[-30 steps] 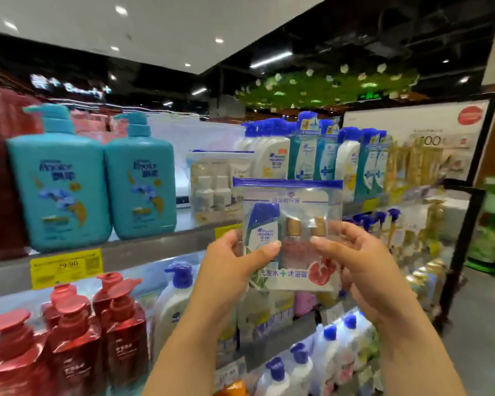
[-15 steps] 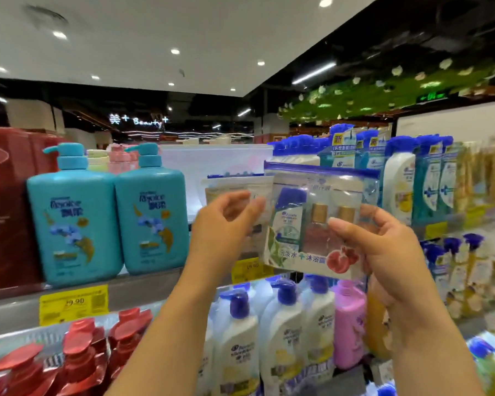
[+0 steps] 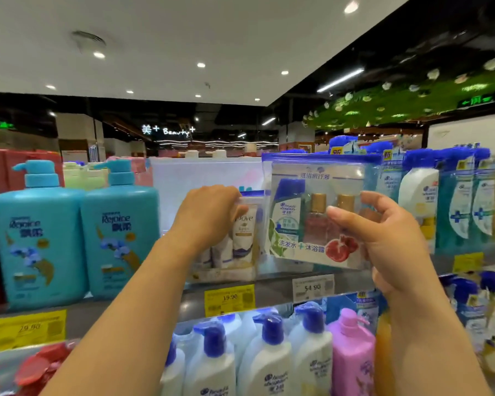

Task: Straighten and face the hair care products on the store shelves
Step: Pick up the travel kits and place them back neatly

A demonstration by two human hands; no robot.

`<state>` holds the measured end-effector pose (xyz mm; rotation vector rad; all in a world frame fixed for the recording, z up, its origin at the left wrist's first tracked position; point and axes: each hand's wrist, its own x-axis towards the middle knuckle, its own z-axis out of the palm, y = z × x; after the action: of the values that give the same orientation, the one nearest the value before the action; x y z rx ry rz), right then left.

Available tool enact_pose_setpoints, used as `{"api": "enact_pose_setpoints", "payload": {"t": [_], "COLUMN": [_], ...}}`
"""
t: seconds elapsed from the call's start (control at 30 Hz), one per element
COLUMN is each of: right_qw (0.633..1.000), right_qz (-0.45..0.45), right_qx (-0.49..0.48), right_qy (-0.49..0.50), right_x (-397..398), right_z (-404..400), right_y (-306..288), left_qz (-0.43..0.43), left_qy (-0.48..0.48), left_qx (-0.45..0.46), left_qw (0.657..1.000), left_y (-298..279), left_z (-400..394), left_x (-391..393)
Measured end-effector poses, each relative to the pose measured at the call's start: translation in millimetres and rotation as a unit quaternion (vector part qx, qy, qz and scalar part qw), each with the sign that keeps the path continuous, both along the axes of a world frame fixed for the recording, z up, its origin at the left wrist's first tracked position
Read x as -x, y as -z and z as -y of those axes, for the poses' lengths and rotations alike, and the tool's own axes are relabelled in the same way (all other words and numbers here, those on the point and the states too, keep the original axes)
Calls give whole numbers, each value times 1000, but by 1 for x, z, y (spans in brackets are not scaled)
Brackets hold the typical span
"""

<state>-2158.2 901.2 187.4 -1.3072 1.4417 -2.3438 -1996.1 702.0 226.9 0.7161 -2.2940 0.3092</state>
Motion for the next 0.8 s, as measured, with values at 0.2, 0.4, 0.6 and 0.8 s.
{"api": "enact_pose_setpoints", "payload": {"t": [0.2,0.4,0.6,0.8], "right_qw": [1000,999,998,995], "right_qz": [-25,-42,-63,-80], "right_qx": [4,2,-17,-36], "right_qy": [1,-16,-22,-36], "right_x": [10,13,2,-21], "right_z": [4,21,50,78], "right_y": [-2,3,7,11], "left_qz": [-170,-222,-206,-208], "left_qy": [46,62,28,33], "left_qx": [62,197,181,132], "left_qw": [982,953,961,969], "left_y": [-8,-23,-8,-2], "left_z": [-23,-49,-44,-46], "left_x": [-15,-46,-78,-109]}}
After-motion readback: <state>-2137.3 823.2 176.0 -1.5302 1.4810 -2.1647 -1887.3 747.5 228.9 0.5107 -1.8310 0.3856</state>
